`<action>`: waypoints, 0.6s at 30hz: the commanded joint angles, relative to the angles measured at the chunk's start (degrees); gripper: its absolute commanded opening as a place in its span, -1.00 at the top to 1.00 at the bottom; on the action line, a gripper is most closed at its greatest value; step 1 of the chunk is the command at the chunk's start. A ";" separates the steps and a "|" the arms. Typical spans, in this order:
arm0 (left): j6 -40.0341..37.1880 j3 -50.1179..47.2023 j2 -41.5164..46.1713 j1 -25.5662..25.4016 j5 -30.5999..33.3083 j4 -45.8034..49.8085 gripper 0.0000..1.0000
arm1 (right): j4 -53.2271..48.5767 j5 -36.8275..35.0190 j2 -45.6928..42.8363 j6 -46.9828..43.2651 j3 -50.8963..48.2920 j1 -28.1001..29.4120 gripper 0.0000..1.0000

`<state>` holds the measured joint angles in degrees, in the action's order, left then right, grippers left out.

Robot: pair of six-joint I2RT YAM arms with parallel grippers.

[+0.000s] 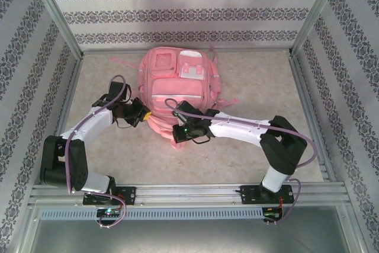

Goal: Pack the student bag

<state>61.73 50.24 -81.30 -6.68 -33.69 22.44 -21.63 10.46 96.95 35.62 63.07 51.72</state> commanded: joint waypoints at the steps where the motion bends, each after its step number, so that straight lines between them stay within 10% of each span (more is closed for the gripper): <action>1: -2.63 2.80 0.42 0.92 1.26 -0.26 1.00 | -5.84 -3.76 -3.58 -2.74 -3.91 -3.52 1.00; 12: -10.11 14.25 -6.10 1.32 1.11 6.71 0.99 | -4.67 -0.64 -4.39 -11.44 0.04 1.14 1.00; 18: -15.60 23.62 -6.44 5.47 5.16 17.92 -0.03 | -5.60 3.34 9.10 -5.76 21.11 4.68 1.00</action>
<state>50.57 70.81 -91.13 -2.72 -29.85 36.56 -26.81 8.45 101.30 27.90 75.83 54.17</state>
